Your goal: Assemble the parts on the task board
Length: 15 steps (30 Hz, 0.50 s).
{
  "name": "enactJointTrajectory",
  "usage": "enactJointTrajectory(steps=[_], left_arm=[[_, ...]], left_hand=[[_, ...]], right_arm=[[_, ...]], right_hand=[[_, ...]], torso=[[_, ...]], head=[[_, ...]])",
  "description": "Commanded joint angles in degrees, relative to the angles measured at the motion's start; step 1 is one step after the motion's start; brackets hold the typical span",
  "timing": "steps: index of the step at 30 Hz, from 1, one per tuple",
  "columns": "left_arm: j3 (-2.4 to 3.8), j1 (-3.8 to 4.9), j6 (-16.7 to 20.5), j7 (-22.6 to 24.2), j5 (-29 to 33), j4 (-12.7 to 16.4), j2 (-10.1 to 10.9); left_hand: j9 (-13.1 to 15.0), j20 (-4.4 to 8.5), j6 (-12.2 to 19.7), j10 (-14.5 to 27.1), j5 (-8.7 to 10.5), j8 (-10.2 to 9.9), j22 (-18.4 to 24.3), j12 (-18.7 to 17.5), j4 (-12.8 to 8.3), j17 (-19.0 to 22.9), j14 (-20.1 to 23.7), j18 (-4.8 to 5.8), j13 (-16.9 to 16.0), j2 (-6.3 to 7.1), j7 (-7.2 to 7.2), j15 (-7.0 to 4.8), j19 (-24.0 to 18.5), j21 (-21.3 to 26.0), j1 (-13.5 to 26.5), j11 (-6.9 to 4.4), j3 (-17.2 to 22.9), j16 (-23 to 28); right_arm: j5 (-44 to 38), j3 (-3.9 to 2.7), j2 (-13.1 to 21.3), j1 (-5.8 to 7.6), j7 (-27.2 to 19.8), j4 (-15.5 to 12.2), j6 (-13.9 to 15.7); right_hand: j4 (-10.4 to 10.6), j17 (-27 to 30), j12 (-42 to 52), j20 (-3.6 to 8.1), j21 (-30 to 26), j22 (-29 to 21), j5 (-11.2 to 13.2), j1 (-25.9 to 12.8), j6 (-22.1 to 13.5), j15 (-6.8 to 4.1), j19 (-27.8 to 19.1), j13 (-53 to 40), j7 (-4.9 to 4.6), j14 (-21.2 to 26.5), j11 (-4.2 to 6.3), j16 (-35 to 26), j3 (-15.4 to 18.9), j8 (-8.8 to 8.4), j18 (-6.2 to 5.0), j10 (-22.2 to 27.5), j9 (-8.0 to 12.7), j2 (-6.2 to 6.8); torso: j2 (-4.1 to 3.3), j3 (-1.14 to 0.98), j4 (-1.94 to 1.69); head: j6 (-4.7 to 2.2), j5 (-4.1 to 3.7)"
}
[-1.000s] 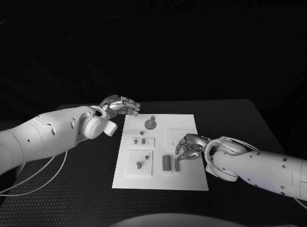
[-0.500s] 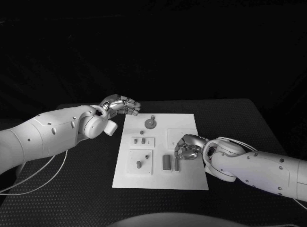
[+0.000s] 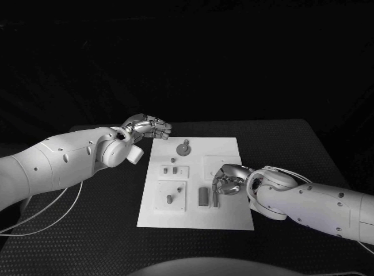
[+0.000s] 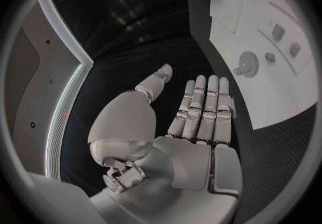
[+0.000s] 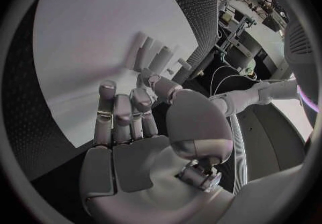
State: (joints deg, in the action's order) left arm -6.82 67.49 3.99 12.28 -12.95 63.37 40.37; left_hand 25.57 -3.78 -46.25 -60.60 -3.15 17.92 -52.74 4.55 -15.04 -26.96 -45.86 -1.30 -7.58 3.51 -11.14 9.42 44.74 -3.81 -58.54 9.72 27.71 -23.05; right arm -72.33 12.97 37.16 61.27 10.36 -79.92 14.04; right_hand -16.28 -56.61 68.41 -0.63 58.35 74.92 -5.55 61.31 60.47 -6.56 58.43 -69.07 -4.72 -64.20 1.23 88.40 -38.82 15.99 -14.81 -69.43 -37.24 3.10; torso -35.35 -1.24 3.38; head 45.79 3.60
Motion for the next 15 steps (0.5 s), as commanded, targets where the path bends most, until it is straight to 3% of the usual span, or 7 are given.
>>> enactJointTrajectory(steps=[1, 15], left_arm=[[0.04, 0.07, -0.71, 0.41, -0.03, 0.08, -0.09], [0.04, 0.07, -0.74, 0.43, -0.03, 0.12, -0.06]], left_hand=[[-0.07, -0.29, 0.08, 0.17, 0.13, 0.24, -0.07, -0.26, 0.32, -0.07, -0.13, -0.90, 0.07, -0.10, -0.20, 0.40, -0.30, -0.24, 0.63, 0.13, 0.13, 0.22], [-0.09, -0.30, 0.12, 0.18, 0.14, 0.23, -0.07, -0.27, 0.36, -0.11, -0.13, -0.89, 0.10, -0.09, -0.22, 0.41, -0.30, -0.24, 0.69, 0.15, 0.12, 0.26]], right_arm=[[-2.64, 0.02, -0.02, -0.06, -0.31, 0.26, -0.93], [-3.32, 0.05, -0.69, -1.05, -0.35, 1.21, -1.14]], right_hand=[[-0.41, -0.10, 0.25, 0.29, 0.32, 0.92, 0.07, 0.17, 0.61, -0.21, 0.09, -0.10, -0.22, -0.29, 0.04, 0.37, 0.00, 0.27, -0.19, -0.37, -0.08, -0.63], [-0.50, -0.49, 0.91, 0.43, 0.42, 0.97, 0.07, 0.55, 0.91, -0.33, 0.10, -0.67, -0.07, -0.66, 0.19, 0.48, -0.16, 0.40, -0.19, -1.02, -0.10, -0.89]], torso=[[-0.01, 0.00, 0.04], [0.02, -0.02, 0.01]], head=[[0.07, -0.05], [0.30, -0.07]])
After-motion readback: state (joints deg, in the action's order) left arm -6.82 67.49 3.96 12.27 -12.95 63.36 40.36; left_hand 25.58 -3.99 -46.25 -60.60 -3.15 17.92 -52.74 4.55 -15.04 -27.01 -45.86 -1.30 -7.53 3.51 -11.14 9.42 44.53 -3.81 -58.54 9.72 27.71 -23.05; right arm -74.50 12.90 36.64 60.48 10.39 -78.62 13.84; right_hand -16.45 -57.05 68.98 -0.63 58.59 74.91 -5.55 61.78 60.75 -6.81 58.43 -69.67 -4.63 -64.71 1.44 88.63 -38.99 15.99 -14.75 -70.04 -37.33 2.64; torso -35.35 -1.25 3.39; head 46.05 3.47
